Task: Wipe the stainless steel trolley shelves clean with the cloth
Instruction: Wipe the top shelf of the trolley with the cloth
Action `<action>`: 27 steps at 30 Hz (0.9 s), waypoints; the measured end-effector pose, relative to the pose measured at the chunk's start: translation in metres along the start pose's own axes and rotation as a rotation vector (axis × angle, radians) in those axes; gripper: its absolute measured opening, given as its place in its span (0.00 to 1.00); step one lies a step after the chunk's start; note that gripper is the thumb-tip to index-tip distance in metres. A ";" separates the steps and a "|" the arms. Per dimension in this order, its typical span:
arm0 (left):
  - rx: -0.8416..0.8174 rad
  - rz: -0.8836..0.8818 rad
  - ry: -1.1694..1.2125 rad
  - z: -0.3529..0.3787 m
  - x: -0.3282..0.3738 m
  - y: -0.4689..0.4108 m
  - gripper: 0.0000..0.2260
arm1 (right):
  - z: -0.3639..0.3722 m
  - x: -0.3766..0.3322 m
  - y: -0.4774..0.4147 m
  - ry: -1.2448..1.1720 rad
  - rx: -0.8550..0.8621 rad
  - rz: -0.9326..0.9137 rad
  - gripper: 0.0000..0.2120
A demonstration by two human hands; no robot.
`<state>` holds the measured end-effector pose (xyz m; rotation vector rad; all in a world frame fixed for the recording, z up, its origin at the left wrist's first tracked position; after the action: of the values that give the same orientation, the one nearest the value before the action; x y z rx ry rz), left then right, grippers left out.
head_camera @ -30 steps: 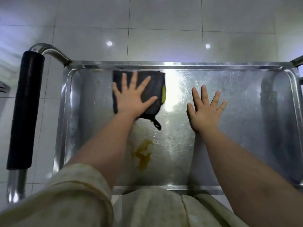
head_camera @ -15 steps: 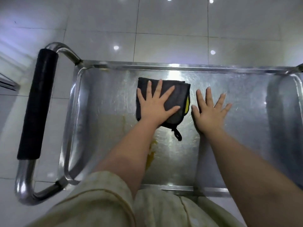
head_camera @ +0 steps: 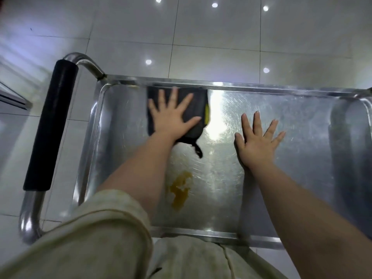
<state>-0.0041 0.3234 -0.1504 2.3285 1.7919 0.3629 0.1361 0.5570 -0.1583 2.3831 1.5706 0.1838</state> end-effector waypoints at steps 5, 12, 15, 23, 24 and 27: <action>-0.074 0.213 -0.052 0.000 0.066 -0.006 0.37 | 0.001 0.005 0.000 -0.031 0.011 0.004 0.29; -0.018 -0.205 0.015 -0.024 -0.125 -0.009 0.37 | 0.000 0.003 -0.001 -0.013 0.006 0.003 0.29; -0.024 -0.262 -0.007 -0.022 -0.134 -0.004 0.36 | 0.001 0.001 -0.001 0.007 0.004 0.006 0.29; -0.088 0.149 -0.056 0.013 0.085 0.027 0.36 | -0.002 0.004 -0.003 -0.057 -0.004 -0.008 0.28; -0.090 0.149 -0.045 0.015 0.089 0.034 0.36 | -0.002 0.006 -0.002 -0.066 -0.009 -0.012 0.27; -0.026 0.104 -0.018 0.014 0.046 0.040 0.36 | -0.002 0.009 -0.002 -0.053 -0.025 -0.027 0.27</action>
<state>0.0482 0.3580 -0.1483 2.4053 1.6522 0.3758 0.1372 0.5662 -0.1577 2.3271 1.5666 0.1329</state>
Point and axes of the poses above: each hand's wrist, its own y-axis away from the middle knuckle, its own z-axis out of the palm, x = y × z, the point moved 1 cm from there along -y, towards the middle knuckle, and after that the axes turned 2 degrees about -z, right-handed, at the moved point
